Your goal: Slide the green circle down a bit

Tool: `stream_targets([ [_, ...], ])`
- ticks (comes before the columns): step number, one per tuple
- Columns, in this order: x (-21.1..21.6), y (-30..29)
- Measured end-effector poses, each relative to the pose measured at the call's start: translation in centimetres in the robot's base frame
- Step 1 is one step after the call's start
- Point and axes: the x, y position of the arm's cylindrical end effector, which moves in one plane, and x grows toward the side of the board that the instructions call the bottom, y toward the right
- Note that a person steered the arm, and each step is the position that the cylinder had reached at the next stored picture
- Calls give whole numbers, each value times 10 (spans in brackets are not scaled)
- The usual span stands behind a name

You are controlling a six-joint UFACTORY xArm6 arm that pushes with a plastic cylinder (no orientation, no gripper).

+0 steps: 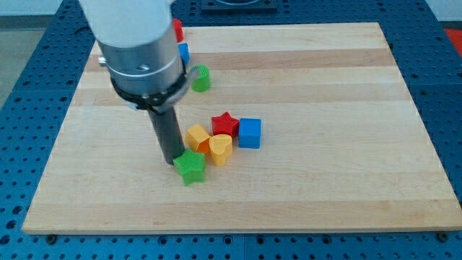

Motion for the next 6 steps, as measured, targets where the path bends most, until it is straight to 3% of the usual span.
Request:
stream_targets([
  [1, -8, -15],
  [4, -147, -63],
  [5, -197, -33],
  [6, -198, 19],
])
